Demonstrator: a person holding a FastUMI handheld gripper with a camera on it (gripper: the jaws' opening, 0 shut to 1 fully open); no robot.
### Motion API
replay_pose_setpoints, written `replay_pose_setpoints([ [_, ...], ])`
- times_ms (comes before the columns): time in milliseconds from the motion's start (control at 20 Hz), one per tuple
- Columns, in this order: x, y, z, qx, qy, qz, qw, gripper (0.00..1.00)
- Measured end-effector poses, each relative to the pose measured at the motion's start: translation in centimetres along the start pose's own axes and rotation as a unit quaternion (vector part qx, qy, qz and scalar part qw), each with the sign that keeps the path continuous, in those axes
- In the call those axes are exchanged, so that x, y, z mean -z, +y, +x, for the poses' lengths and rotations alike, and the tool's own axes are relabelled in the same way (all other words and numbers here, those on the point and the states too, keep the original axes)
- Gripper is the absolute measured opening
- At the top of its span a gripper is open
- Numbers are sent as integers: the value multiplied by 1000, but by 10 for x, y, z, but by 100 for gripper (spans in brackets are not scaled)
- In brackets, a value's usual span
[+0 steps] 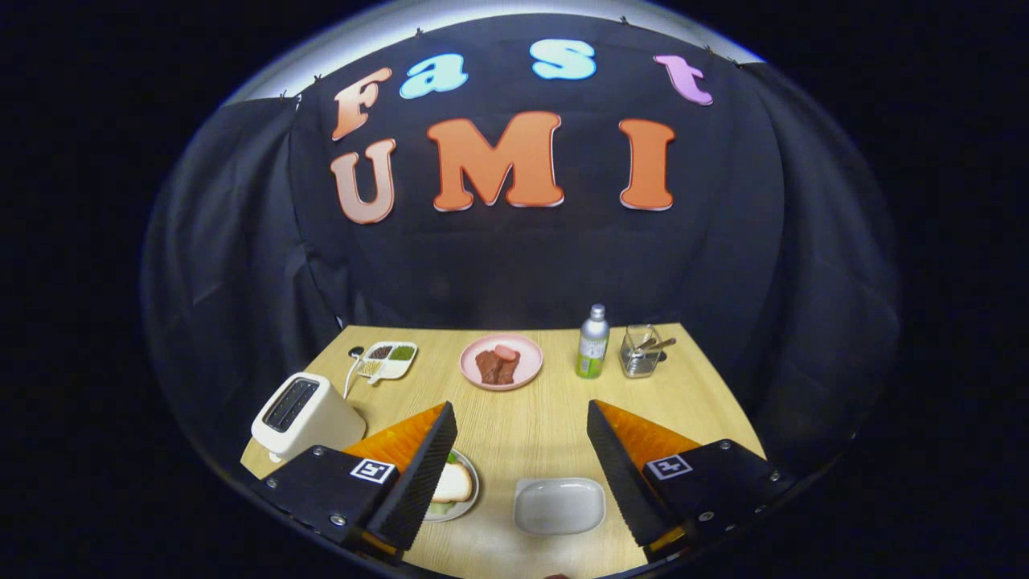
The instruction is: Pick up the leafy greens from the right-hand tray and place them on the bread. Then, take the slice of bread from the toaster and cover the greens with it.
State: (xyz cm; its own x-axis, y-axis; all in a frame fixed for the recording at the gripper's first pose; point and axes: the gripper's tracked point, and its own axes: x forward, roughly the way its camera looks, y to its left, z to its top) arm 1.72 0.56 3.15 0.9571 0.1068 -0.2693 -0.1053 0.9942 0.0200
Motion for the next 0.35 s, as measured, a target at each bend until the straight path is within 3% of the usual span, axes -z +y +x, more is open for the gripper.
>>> replay_pose_setpoints([
  [350, -31, -44, -29, 40, -68, 21, 997, 97],
])
